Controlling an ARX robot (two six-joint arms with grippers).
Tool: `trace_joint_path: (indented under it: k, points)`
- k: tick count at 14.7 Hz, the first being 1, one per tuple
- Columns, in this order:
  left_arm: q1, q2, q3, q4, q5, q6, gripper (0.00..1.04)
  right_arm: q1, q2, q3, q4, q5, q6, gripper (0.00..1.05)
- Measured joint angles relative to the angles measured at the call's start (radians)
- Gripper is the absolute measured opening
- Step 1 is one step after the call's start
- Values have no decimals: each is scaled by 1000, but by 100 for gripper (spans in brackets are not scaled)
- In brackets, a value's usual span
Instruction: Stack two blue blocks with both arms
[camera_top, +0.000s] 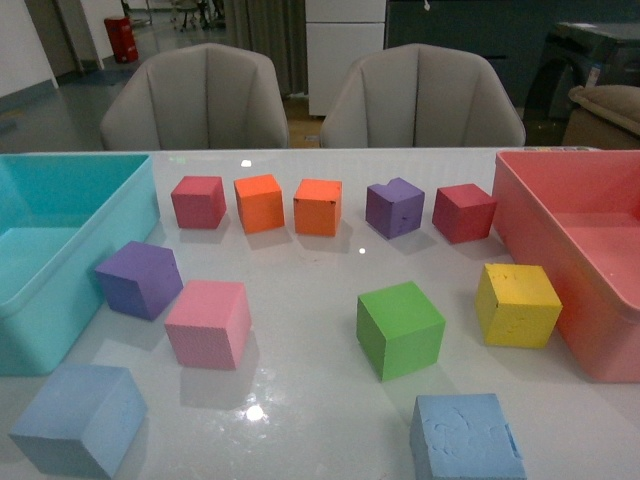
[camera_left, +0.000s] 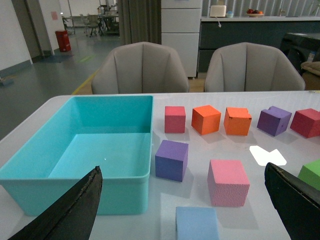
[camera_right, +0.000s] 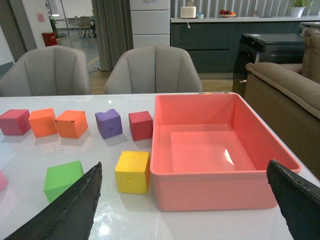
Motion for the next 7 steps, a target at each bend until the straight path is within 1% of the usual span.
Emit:
trace_joint_path:
  k: [7]
  points:
    - [0,0,0,0,0,0,98,0,0,0,0,0,0,98]
